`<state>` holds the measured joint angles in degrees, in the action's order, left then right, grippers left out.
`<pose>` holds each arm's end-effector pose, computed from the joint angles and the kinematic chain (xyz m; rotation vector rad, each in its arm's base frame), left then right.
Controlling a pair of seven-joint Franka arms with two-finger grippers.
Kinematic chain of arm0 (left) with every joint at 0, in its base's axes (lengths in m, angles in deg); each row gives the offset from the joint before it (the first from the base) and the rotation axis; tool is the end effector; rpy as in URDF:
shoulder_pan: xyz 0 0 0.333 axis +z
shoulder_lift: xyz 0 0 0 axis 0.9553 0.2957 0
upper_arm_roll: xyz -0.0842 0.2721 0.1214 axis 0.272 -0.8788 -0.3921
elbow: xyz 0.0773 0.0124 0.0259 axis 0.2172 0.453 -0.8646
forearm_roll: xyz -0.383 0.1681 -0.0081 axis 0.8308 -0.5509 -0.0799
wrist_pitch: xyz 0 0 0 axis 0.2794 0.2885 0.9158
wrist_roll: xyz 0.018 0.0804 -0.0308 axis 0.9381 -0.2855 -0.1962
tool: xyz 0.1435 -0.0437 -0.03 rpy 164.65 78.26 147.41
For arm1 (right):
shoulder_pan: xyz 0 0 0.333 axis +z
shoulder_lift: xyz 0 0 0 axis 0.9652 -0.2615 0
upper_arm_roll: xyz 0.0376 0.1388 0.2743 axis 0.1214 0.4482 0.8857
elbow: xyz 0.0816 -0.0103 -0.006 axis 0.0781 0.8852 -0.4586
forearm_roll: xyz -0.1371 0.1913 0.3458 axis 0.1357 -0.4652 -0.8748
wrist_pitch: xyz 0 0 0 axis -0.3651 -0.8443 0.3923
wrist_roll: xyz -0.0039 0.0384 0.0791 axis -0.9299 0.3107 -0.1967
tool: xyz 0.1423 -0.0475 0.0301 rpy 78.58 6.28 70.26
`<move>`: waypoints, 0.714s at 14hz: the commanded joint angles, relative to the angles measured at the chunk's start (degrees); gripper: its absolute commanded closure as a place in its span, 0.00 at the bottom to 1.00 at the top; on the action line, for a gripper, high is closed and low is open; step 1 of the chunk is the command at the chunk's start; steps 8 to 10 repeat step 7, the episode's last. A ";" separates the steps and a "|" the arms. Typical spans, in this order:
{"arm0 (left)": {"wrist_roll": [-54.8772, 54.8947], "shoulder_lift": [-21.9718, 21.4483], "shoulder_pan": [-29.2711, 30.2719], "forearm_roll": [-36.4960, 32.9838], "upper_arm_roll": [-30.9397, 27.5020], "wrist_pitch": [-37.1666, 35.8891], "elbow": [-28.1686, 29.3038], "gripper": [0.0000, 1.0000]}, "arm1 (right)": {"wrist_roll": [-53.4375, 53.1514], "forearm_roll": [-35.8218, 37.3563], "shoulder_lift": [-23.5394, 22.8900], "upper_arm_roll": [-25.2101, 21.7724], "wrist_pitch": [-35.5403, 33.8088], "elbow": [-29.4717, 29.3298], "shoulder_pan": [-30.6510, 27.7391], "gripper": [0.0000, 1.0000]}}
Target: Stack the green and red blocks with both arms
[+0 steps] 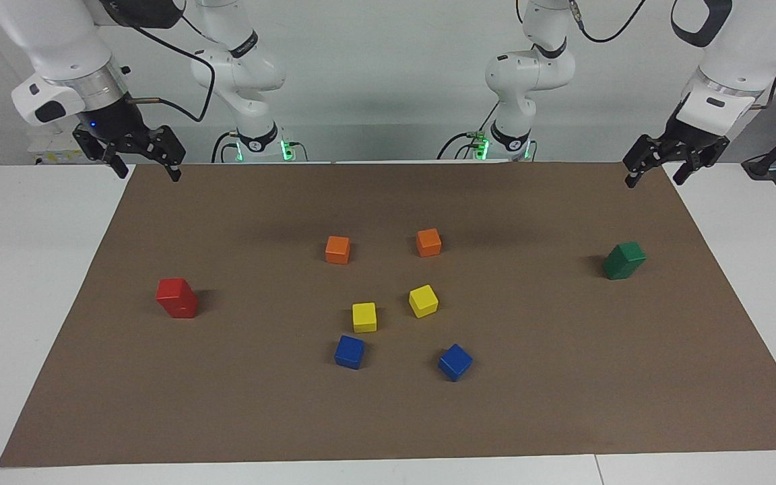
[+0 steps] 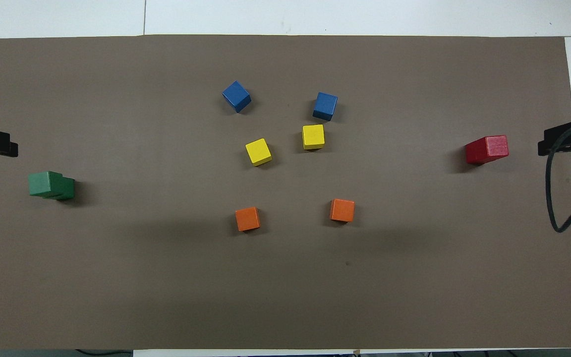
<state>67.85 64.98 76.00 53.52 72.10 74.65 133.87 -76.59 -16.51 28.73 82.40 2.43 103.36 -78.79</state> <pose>0.5766 0.0100 0.5805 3.1357 -0.0217 0.0725 0.5683 -0.0270 0.5905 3.1257 -0.1739 -0.0193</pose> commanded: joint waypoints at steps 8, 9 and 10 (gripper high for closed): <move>-0.79 0.09 -0.91 -0.86 -0.57 0.13 -0.67 0.00 | -2.38 1.26 1.58 0.20 1.03 2.25 0.17 0.00; -0.79 0.09 -0.91 -0.86 -0.57 0.13 -0.67 0.00 | -2.38 1.26 1.58 0.20 1.03 2.25 0.17 0.00; -0.79 0.09 -0.91 -0.86 -0.57 0.13 -0.67 0.00 | -2.38 1.26 1.58 0.20 1.03 2.25 0.17 0.00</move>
